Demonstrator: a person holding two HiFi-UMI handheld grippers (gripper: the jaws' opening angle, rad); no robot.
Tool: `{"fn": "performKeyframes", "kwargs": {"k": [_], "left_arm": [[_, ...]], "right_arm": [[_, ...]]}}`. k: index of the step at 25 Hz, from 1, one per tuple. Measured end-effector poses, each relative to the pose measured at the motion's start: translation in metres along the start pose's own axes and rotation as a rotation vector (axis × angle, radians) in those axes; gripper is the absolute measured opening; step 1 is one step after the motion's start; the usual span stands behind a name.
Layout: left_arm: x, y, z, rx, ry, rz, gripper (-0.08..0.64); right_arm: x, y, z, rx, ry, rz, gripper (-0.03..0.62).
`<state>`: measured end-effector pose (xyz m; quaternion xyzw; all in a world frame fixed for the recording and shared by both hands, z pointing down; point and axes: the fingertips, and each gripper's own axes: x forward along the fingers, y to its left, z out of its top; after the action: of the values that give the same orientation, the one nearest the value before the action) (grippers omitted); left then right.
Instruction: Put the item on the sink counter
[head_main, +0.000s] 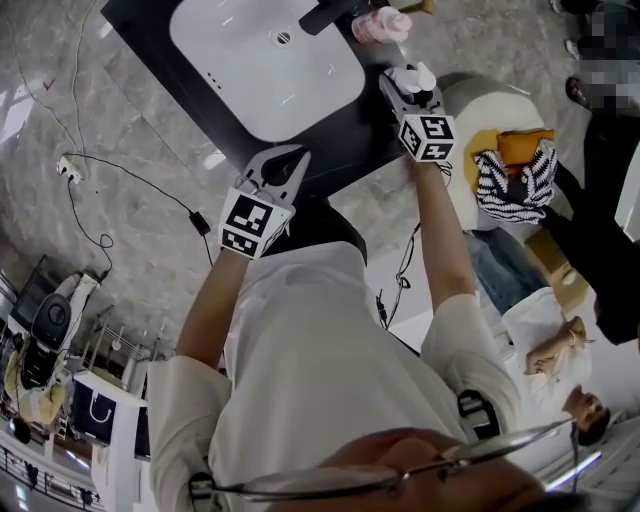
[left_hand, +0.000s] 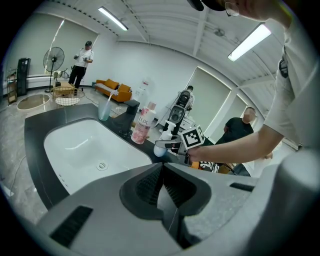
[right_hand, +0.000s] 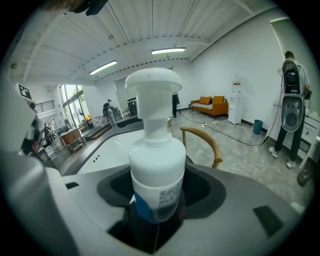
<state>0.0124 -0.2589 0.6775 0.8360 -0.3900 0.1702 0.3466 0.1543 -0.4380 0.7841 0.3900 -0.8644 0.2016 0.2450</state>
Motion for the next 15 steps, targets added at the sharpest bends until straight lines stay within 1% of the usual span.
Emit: {"fn": "performKeyframes", "kwargs": {"k": [6, 9, 15], "left_arm": [[-0.006, -0.005, -0.001, 0.008, 0.001, 0.0, 0.005], [-0.01, -0.005, -0.001, 0.006, -0.004, 0.007, 0.005], [-0.018, -0.012, -0.002, 0.016, -0.014, 0.015, 0.005]], "right_arm": [[-0.001, 0.003, -0.007, -0.032, 0.042, -0.005, 0.265], [0.001, 0.005, -0.01, -0.041, 0.061, -0.003, 0.278], [-0.004, 0.005, -0.01, -0.017, 0.062, -0.017, 0.285]]}}
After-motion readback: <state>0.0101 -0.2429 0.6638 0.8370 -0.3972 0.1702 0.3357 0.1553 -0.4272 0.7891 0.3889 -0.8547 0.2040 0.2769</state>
